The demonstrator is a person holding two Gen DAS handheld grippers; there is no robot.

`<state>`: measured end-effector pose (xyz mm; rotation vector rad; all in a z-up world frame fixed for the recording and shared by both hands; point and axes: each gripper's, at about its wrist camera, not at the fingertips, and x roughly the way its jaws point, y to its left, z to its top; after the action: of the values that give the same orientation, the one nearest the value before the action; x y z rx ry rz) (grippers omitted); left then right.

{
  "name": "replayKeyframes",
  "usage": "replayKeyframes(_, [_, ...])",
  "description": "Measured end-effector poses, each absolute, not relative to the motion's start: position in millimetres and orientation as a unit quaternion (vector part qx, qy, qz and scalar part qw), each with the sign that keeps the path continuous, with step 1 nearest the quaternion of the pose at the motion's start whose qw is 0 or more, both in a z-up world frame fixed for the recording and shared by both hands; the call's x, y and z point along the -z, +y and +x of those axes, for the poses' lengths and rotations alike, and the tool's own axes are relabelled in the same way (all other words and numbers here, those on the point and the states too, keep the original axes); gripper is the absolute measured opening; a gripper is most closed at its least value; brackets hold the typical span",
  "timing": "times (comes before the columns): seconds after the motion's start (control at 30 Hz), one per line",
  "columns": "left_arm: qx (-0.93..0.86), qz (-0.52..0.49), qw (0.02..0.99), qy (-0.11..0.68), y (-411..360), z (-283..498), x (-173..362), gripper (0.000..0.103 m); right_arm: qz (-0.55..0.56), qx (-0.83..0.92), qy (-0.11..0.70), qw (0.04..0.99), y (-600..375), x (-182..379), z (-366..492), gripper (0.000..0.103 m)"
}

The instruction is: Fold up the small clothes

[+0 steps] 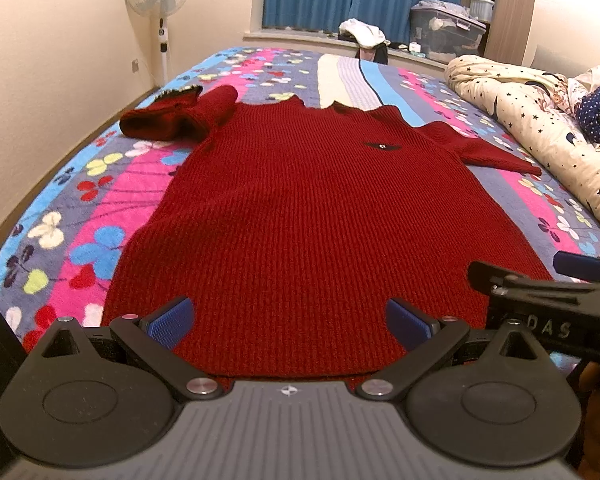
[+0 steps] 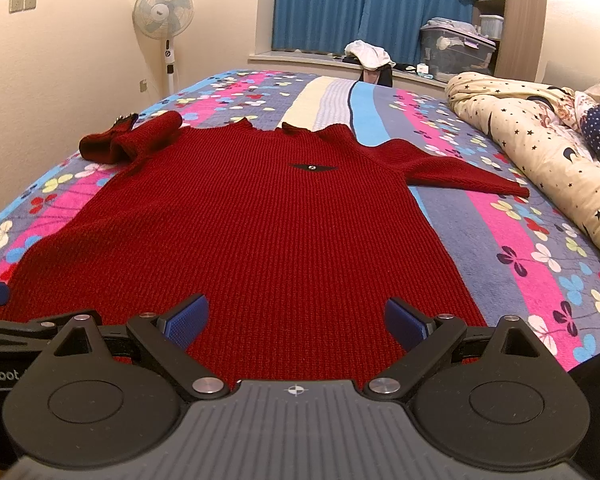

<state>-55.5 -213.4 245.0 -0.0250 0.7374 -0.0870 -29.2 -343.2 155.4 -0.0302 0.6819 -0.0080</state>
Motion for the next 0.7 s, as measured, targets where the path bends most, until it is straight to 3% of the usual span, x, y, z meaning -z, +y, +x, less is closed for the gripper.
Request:
replayKeyframes(0.1, [0.042,-0.003,0.939,0.341,-206.6,-58.4,-244.2,0.095,-0.005,0.004,0.330,0.944,-345.8,-158.9,-31.2,0.095])
replayKeyframes(0.27, [0.068,-0.005,0.944,0.323,-195.5,-54.9,-248.4,0.062,0.020,-0.007,0.329,0.944,-352.6,-170.0,-40.4,0.091])
replayKeyframes(0.4, [0.086,0.017,0.950,0.300,-199.9,-54.5,-258.6,0.056,0.059,-0.017,0.308,0.949,-361.5,-182.5,-38.8,0.079])
replayKeyframes(0.53, [0.082,0.017,0.951,0.298,-199.3,-39.7,-267.9,0.055,0.063,0.000,0.287,0.956,-374.3,-194.2,-31.6,0.079])
replayKeyframes(0.6, [0.077,0.014,0.951,0.299,-197.3,-26.7,-270.7,0.050,0.080,-0.004,0.278,0.957,-383.0,-201.5,-21.2,0.079])
replayKeyframes(0.7, [0.088,0.015,0.952,0.294,-189.3,1.2,-268.6,0.023,0.089,-0.012,0.260,0.961,-392.1,-213.7,2.3,0.079])
